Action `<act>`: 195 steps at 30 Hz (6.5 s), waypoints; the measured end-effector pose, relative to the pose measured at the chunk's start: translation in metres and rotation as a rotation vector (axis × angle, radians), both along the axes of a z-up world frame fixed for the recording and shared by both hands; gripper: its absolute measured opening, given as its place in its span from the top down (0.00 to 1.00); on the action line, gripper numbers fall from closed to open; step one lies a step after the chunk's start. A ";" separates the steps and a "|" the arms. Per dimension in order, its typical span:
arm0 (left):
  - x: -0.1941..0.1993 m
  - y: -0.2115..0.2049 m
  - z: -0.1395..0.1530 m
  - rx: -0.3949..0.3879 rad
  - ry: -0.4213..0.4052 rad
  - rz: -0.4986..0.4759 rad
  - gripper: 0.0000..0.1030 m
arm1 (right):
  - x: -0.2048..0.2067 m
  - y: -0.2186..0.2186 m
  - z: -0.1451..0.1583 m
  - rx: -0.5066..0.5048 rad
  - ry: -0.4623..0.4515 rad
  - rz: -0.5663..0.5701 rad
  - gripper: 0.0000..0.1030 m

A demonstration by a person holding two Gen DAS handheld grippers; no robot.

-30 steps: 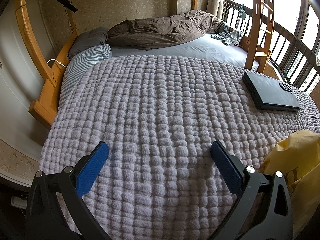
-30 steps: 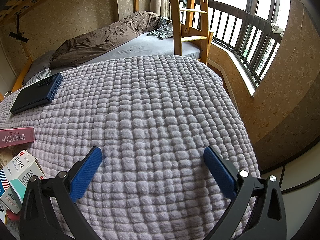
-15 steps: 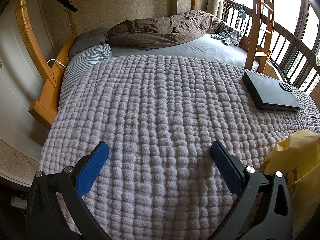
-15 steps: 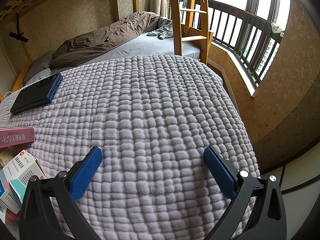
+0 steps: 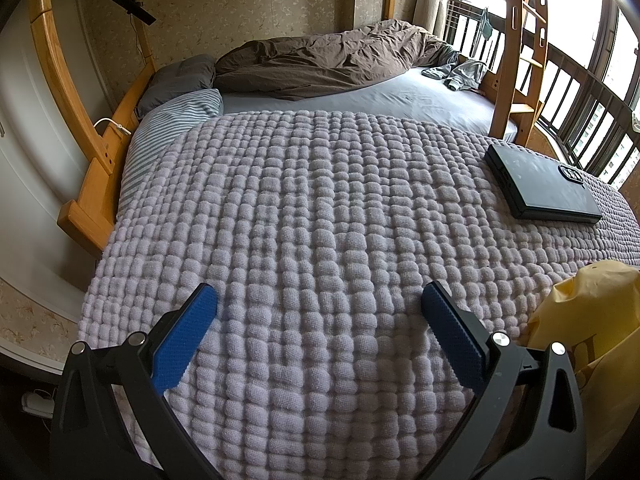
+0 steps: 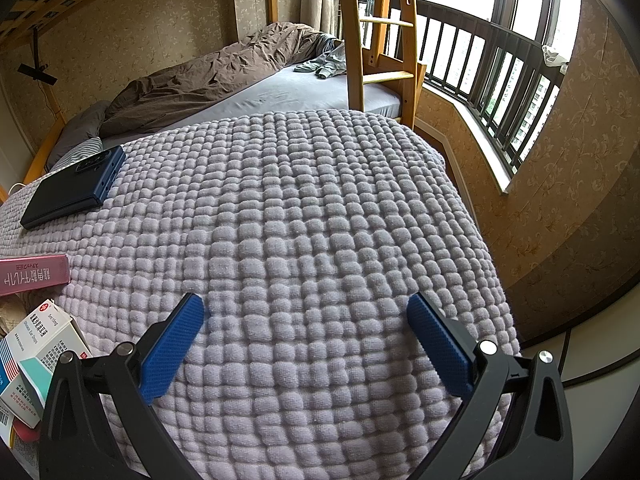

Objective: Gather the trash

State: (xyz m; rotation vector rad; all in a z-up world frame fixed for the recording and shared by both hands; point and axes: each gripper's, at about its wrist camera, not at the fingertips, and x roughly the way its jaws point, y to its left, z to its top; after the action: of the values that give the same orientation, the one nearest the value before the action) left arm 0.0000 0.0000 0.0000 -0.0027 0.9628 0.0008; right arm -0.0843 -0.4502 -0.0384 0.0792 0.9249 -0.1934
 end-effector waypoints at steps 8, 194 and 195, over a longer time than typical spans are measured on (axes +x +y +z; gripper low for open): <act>0.000 0.000 0.000 0.000 0.000 0.000 0.01 | 0.000 0.000 0.000 0.000 0.000 0.000 0.03; -0.292 -0.148 -0.058 -0.033 0.251 -0.509 0.55 | -0.265 0.188 -0.041 0.232 0.336 0.454 0.70; -0.291 -0.150 -0.060 -0.031 0.254 -0.510 0.55 | -0.263 0.190 -0.043 0.233 0.337 0.452 0.70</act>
State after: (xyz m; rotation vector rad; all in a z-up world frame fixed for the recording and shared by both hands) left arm -0.2909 -0.1503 -0.0599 0.2188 1.1955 -0.4940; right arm -0.3474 -0.2605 -0.0814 0.0512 1.2734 0.3306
